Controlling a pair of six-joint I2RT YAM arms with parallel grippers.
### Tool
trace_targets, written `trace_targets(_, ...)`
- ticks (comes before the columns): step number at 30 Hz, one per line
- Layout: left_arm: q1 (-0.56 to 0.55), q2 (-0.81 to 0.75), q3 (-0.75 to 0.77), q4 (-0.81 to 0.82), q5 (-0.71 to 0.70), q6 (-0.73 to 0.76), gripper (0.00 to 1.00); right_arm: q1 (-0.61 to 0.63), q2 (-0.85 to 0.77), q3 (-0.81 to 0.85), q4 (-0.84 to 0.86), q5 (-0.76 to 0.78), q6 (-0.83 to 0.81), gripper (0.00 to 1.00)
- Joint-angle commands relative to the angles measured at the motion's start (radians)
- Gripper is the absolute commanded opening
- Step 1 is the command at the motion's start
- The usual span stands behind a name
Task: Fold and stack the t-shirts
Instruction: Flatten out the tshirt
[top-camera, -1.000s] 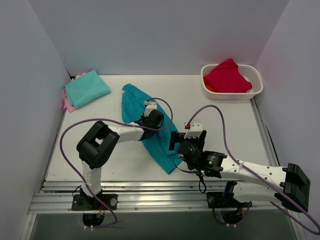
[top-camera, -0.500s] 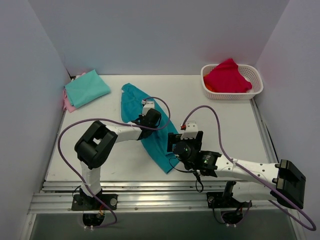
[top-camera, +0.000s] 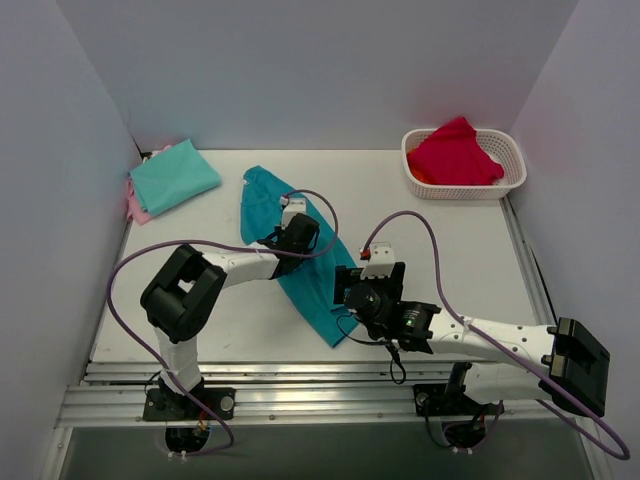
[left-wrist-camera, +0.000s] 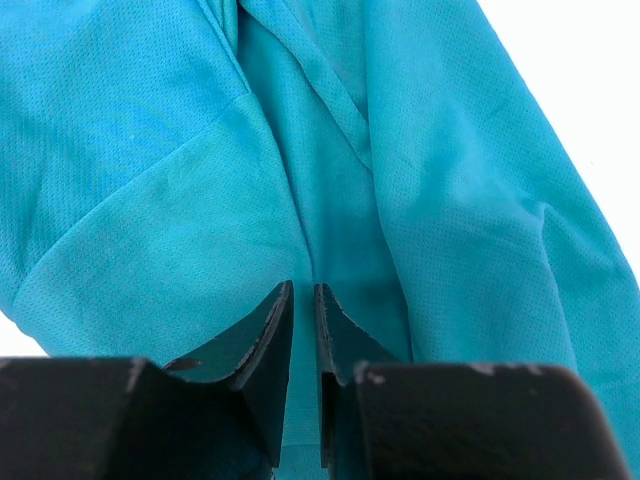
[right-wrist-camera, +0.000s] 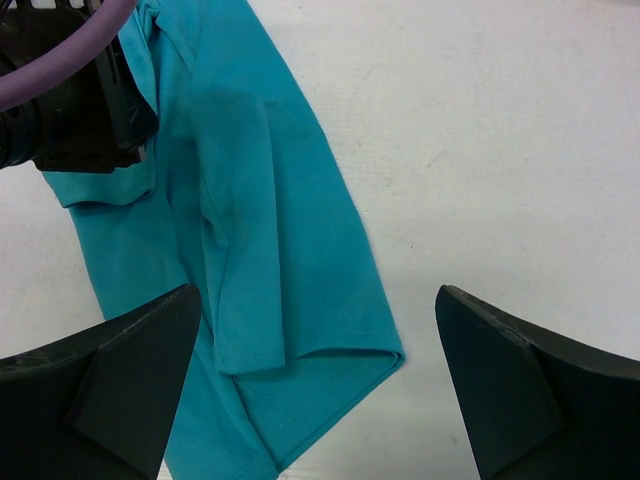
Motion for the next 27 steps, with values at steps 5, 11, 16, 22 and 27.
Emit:
trace_targets(5, 0.013, -0.034, -0.007, 0.007, 0.017, 0.01, 0.23, -0.01, 0.011, 0.025, 0.013, 0.034, 0.017, 1.0)
trace_targets(11, 0.015, -0.029, -0.008, 0.008, 0.025, 0.009, 0.23, -0.011, 0.017, 0.027, 0.013, 0.032, 0.019, 1.0)
trace_targets(16, 0.015, -0.038, -0.011, 0.049, 0.051, 0.006, 0.23, -0.011, 0.025, 0.027, 0.013, 0.03, 0.021, 1.0)
trace_targets(22, 0.012, -0.027, -0.01, 0.051, 0.06, 0.004, 0.25, -0.011, 0.025, 0.027, 0.013, 0.032, 0.022, 1.0)
trace_targets(27, 0.012, -0.017, -0.008, 0.051, 0.063, -0.001, 0.25, -0.013, 0.031, 0.028, 0.015, 0.03, 0.022, 1.0)
